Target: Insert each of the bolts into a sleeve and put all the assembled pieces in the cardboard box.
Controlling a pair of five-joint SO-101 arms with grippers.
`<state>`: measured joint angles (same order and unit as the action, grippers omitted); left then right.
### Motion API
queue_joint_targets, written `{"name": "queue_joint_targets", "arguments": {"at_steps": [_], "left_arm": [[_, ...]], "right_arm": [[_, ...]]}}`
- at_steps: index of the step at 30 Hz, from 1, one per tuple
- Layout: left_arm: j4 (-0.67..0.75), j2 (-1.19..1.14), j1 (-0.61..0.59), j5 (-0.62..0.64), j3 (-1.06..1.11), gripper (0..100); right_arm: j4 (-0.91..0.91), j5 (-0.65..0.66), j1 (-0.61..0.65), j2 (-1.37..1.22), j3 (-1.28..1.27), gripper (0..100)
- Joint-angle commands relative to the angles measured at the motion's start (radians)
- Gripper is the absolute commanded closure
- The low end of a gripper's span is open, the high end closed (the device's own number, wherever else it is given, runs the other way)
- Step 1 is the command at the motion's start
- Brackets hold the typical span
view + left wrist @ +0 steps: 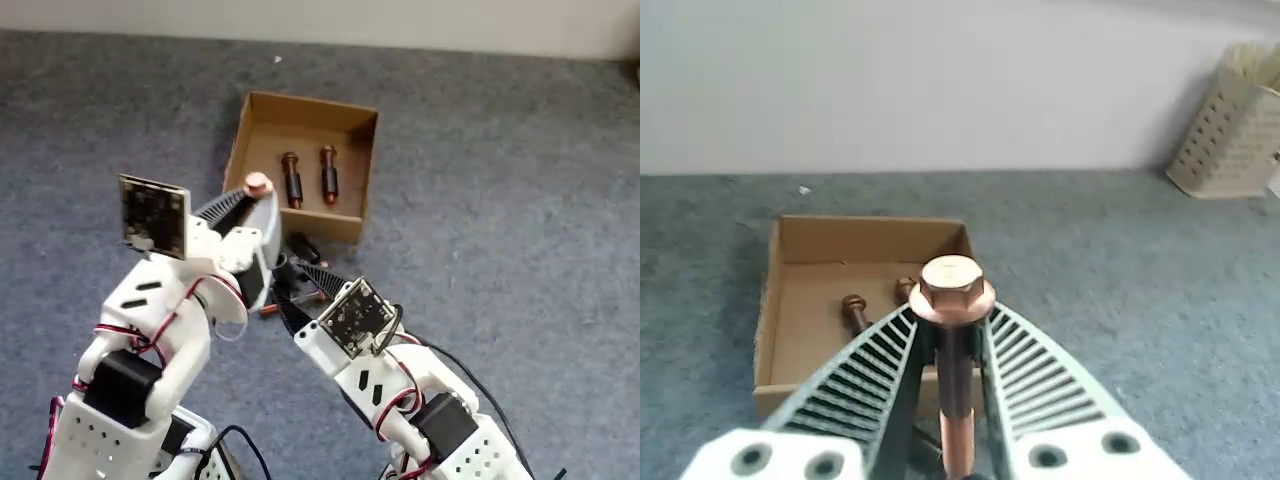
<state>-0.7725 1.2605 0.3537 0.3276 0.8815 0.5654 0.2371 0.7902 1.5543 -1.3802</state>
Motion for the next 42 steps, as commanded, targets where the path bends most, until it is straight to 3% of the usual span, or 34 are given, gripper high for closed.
{"name": "queue_joint_targets", "arguments": {"at_steps": [1, 11, 32, 42], "left_arm": [[0.017, 0.044, 0.03, 0.002, 0.007, 99], [0.017, 0.182, 0.03, 0.0, 0.058, 99], [-0.069, 0.189, 0.035, -0.023, 0.059, 99], [-0.091, 0.189, 0.036, -0.049, 0.099, 99]], "right_arm": [[-0.047, 0.014, 0.013, 0.016, 0.008, 99.2], [-0.047, 0.011, 0.013, 0.015, 0.008, 99.2], [-0.048, 0.014, 0.013, 0.016, -0.045, 99.2], [-0.131, 0.015, -0.024, 0.016, -0.053, 99.2]]}}
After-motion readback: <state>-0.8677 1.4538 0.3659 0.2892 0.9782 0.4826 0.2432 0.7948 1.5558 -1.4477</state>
